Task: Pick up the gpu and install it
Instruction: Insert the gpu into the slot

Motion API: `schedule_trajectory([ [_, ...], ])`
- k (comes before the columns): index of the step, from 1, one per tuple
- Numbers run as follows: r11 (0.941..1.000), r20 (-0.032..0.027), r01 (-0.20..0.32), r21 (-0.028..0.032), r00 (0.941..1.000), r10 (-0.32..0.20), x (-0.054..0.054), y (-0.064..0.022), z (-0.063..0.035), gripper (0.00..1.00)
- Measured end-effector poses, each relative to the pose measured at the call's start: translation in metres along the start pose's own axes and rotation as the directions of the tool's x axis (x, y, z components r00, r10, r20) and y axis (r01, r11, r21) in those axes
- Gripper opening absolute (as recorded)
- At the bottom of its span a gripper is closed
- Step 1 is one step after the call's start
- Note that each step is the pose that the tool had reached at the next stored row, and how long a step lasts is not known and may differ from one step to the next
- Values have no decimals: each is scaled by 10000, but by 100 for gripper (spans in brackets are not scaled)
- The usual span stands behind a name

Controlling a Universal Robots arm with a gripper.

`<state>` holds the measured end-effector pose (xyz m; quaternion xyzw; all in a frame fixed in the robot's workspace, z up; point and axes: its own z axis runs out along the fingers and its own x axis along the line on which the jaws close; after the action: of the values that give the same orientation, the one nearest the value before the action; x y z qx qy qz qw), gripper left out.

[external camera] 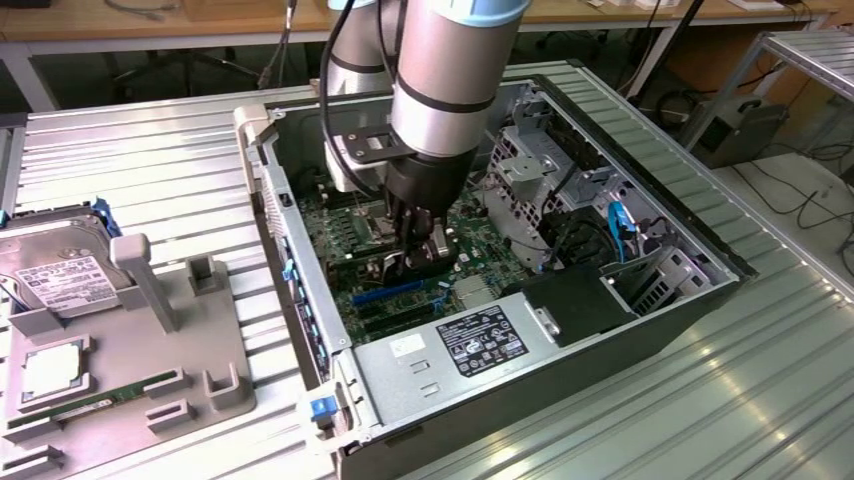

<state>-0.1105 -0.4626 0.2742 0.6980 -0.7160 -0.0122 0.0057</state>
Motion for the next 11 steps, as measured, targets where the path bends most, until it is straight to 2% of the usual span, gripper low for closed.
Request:
schedule_trajectory([
  [6,10000,7,2,-1,10000,-2,1,21,30,26],
  [11,10000,68,4,-1,10000,-4,1,37,56,26],
])
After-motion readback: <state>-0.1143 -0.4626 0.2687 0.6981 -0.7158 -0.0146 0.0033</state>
